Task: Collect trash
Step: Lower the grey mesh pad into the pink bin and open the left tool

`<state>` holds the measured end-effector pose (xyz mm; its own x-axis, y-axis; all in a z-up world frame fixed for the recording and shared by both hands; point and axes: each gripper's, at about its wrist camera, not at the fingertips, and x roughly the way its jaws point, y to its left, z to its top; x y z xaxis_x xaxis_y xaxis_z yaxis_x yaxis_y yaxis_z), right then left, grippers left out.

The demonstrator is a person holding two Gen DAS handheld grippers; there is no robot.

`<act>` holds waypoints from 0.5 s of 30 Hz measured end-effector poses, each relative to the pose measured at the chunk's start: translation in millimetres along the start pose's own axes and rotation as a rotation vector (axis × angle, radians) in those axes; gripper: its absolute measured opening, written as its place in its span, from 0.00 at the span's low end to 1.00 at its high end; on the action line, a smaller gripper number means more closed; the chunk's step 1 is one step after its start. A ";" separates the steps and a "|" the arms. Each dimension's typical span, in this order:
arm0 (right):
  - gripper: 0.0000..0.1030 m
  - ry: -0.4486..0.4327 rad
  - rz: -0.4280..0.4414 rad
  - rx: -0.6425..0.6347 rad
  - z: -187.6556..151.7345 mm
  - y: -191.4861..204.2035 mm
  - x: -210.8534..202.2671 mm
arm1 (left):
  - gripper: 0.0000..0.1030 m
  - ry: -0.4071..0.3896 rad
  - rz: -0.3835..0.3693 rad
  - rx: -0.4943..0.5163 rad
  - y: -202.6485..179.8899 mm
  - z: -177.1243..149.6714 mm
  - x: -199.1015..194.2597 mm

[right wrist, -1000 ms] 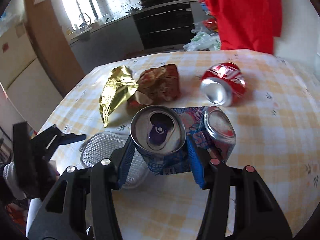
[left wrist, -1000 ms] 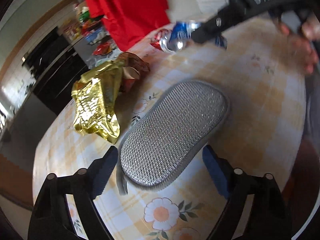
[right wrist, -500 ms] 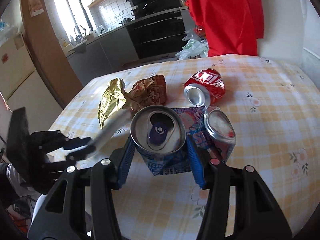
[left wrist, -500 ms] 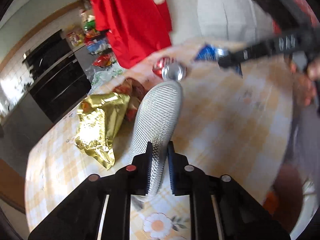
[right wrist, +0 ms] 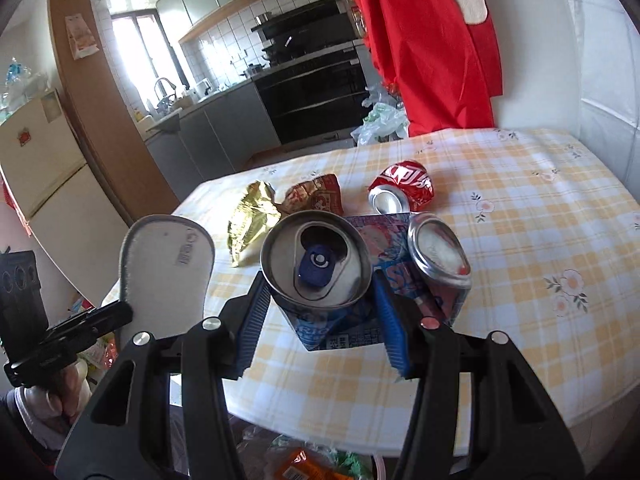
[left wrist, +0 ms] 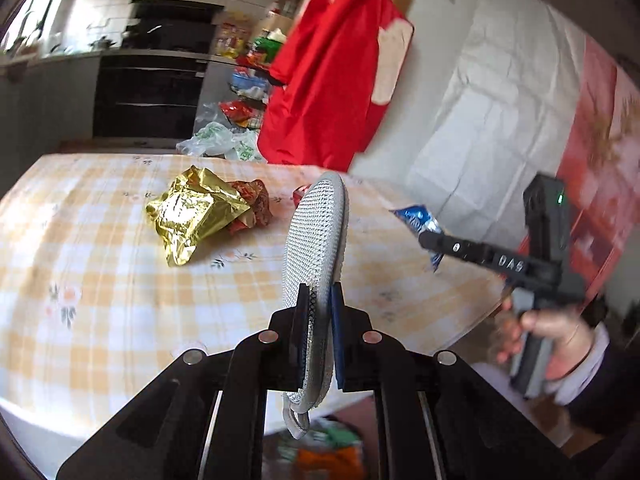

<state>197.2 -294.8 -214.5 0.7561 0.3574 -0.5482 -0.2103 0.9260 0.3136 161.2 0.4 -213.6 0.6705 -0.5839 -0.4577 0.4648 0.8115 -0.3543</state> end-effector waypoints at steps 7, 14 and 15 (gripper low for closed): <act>0.51 -0.041 0.010 -0.008 -11.0 13.5 -43.0 | 0.10 -0.032 -0.032 -0.087 -26.9 -19.9 -44.0; 0.51 -0.083 0.011 -0.017 -25.6 26.0 -82.6 | 0.10 -0.025 -0.031 -0.072 -48.8 -42.4 -75.4; 0.51 -0.087 0.010 -0.019 -27.4 27.4 -87.2 | 0.10 -0.024 -0.028 -0.062 -53.0 -45.5 -79.4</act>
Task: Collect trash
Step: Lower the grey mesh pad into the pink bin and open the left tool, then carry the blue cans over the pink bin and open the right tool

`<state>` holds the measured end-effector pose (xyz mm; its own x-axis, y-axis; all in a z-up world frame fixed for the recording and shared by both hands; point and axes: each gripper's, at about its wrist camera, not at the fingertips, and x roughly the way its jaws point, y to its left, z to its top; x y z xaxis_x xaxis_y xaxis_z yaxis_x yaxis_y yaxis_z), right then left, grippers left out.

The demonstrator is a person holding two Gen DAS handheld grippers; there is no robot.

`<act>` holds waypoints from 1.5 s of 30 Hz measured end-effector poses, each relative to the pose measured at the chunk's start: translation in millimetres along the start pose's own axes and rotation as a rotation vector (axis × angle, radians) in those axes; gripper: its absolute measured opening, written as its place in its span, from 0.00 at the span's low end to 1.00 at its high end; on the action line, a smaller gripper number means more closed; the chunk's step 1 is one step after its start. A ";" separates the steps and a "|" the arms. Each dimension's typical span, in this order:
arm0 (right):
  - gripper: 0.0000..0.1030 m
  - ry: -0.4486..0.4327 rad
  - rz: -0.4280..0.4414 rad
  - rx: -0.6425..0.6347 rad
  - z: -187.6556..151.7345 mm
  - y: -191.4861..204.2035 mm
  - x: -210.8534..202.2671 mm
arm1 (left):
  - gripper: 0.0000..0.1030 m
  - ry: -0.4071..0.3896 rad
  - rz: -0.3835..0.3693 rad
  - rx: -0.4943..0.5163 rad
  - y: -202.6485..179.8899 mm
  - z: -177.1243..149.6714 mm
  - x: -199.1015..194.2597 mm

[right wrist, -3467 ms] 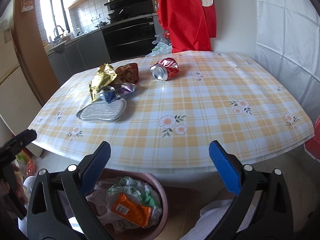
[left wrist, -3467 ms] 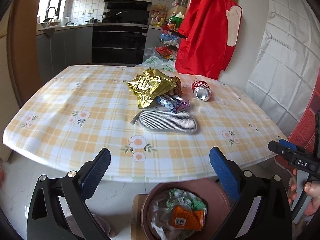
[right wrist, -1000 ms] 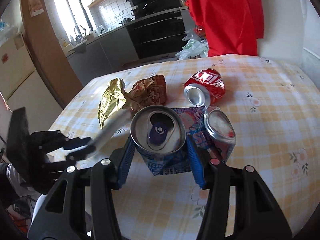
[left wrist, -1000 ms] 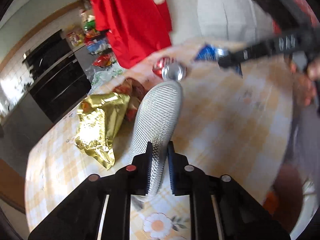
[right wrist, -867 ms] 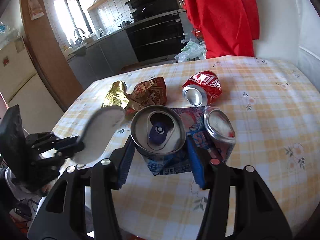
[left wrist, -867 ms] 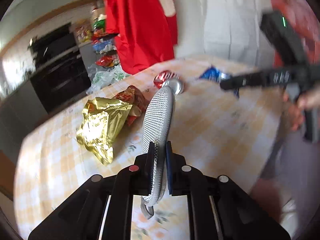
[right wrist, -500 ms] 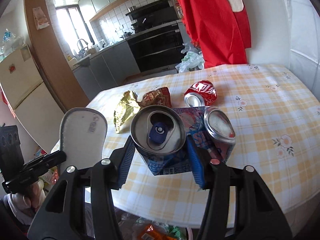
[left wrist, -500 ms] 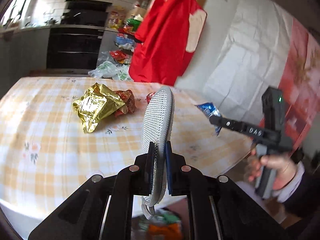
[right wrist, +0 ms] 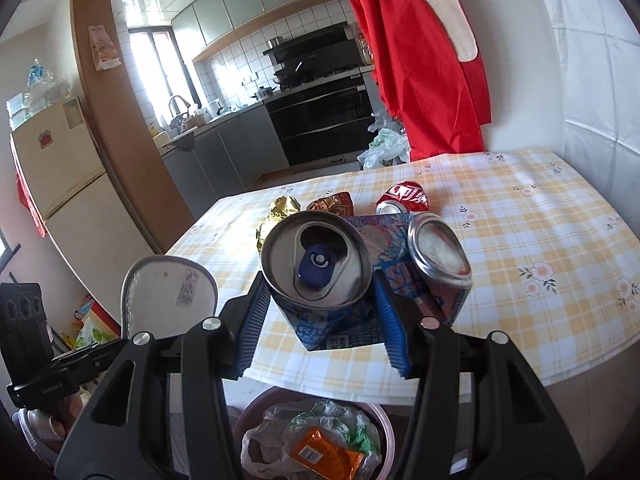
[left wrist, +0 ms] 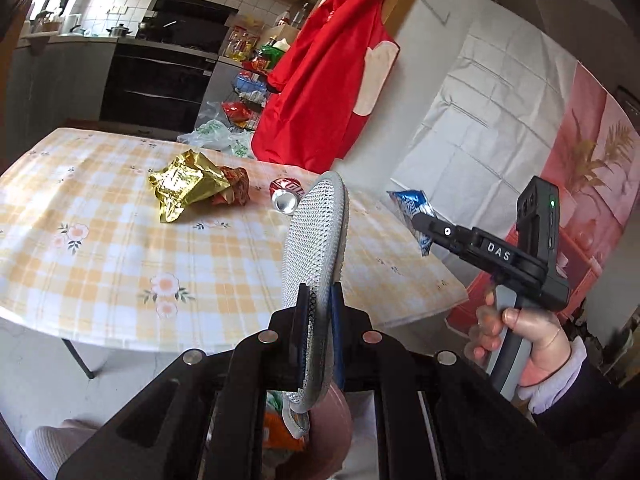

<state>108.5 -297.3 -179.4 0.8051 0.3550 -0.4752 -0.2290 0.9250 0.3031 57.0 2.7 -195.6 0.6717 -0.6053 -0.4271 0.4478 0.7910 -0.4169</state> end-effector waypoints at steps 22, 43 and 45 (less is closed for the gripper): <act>0.51 -0.002 -0.002 -0.033 -14.3 15.7 -31.4 | 0.94 -0.070 0.206 0.117 -23.4 -21.7 -27.1; 0.53 0.066 0.084 -0.198 -28.3 82.7 -28.3 | 0.94 -0.154 0.343 0.021 2.8 -23.8 -67.1; 0.53 0.068 0.083 -0.212 -30.6 86.0 -26.9 | 0.94 -0.147 0.345 0.019 3.5 -24.7 -66.0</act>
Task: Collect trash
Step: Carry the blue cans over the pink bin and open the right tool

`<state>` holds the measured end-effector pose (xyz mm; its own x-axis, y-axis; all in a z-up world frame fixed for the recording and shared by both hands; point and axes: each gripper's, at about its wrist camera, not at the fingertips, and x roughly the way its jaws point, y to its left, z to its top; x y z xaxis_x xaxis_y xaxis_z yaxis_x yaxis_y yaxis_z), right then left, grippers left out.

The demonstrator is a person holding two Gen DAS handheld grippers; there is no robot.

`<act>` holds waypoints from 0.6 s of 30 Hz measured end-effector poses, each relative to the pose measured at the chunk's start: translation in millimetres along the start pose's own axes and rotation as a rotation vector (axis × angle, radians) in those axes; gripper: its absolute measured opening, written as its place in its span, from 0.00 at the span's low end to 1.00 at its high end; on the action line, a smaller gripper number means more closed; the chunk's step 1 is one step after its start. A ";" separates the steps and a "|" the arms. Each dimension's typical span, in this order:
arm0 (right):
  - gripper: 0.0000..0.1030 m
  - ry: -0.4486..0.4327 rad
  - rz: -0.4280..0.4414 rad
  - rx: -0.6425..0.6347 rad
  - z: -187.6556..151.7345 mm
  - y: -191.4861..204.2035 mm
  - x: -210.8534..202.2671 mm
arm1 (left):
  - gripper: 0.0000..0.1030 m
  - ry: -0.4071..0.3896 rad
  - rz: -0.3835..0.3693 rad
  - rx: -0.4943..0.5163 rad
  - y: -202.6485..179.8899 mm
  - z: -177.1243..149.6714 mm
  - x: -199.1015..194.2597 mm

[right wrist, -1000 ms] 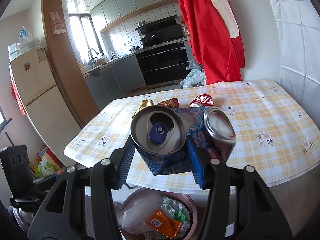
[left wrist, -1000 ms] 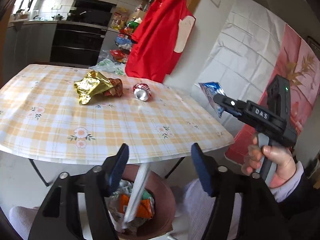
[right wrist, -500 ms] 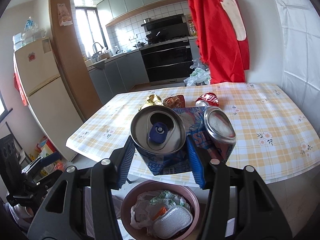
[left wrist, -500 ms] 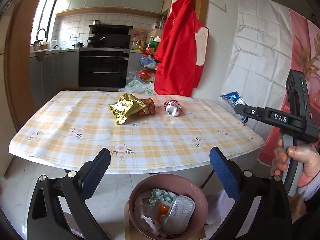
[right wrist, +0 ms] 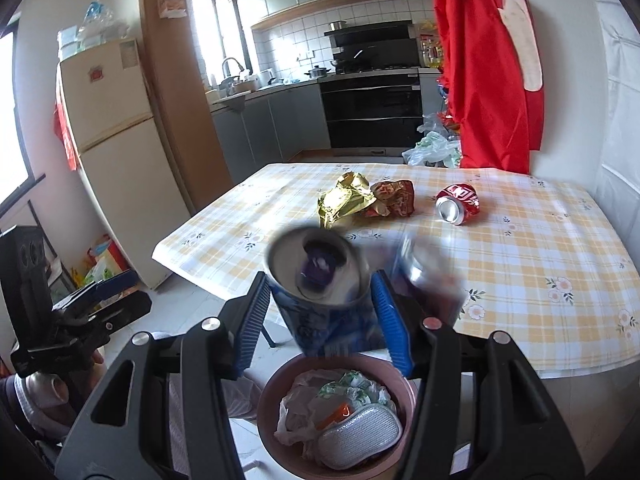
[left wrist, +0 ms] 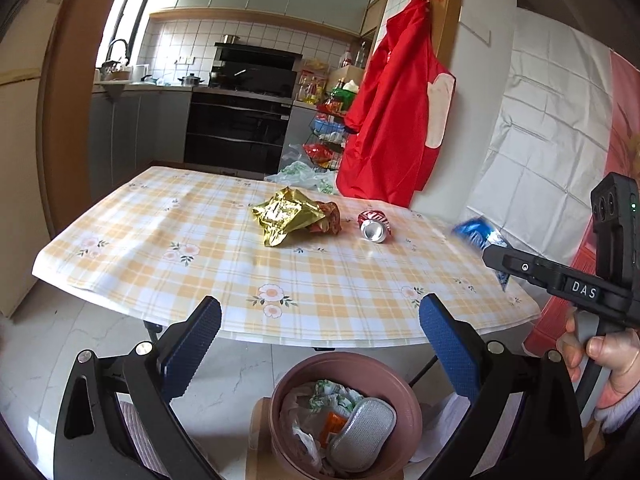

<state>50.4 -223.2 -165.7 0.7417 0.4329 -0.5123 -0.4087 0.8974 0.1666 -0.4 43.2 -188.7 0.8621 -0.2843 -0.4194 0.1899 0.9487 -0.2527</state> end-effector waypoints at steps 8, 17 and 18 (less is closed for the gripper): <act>0.67 -0.021 -0.047 0.011 -0.4 -3.7 -4.3 | 0.94 0.024 -0.006 -0.001 -1.3 -2.2 1.9; 0.93 -0.038 -0.159 0.053 -2.0 -20.4 -6.6 | 0.94 0.033 0.008 -0.005 -1.4 -3.7 2.9; 0.95 -0.036 -0.180 0.062 -2.4 -23.4 -5.4 | 0.94 0.036 0.009 -0.005 -1.4 -3.5 4.0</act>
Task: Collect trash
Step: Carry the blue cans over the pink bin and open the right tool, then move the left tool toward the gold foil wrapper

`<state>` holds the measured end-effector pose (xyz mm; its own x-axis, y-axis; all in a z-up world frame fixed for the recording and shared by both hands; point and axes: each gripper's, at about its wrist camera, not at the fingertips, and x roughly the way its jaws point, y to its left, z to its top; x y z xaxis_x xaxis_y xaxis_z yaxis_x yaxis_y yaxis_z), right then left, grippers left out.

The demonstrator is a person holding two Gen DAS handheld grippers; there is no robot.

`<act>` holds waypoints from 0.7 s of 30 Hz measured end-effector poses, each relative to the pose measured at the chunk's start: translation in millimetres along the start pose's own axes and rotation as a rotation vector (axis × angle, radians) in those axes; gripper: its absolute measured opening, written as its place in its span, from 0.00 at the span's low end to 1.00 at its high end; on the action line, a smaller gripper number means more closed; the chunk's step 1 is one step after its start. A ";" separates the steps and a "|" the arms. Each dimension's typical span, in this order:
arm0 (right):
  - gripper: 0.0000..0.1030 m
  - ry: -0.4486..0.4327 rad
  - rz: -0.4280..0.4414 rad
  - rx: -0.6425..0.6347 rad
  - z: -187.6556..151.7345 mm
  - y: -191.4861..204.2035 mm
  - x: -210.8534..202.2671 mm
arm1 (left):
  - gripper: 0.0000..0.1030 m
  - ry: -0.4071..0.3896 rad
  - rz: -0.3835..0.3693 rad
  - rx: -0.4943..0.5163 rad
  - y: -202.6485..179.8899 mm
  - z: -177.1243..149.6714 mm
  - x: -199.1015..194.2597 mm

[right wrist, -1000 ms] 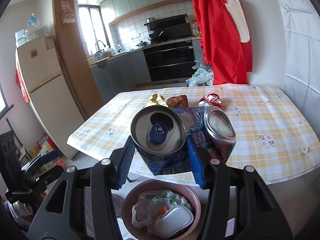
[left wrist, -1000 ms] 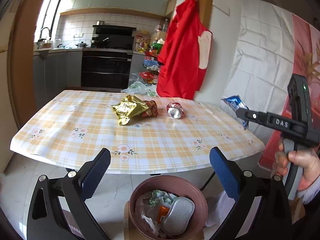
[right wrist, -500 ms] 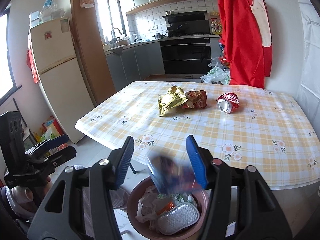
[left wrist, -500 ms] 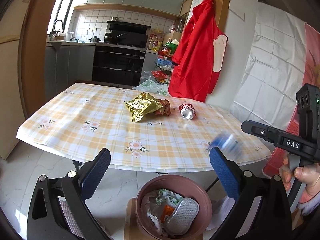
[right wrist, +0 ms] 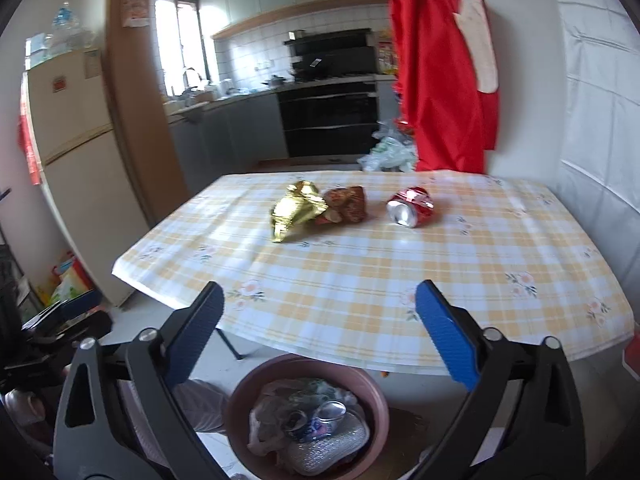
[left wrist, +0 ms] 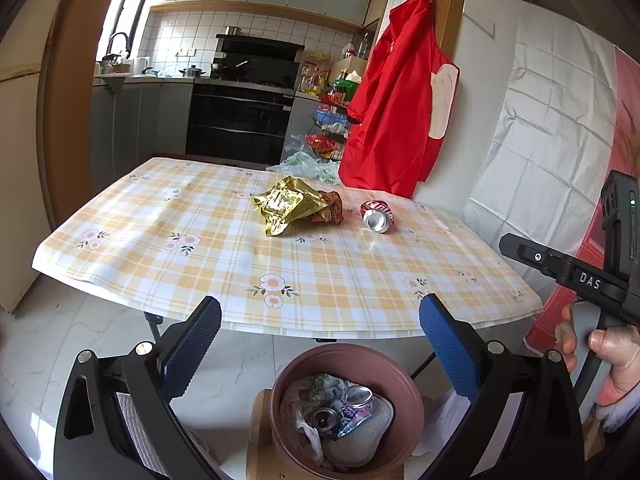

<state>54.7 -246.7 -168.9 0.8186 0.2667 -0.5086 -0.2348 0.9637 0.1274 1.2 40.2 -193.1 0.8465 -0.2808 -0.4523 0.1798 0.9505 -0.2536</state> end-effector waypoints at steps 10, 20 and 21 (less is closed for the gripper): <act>0.94 0.044 -0.098 0.060 -10.2 -26.3 23.4 | 0.94 0.064 0.018 -0.007 4.3 -8.5 23.0; 0.94 0.104 -0.080 0.130 -23.6 -53.1 63.7 | 0.94 0.126 0.066 0.063 5.9 -6.7 62.6; 0.94 0.114 -0.076 0.128 -24.3 -55.0 68.0 | 0.94 0.129 0.069 0.077 5.4 -3.7 68.2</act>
<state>110.5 -281.9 -231.1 0.7653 0.1969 -0.6128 -0.1003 0.9769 0.1887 58.0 25.7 -228.5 0.7875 -0.2247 -0.5738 0.1658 0.9741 -0.1540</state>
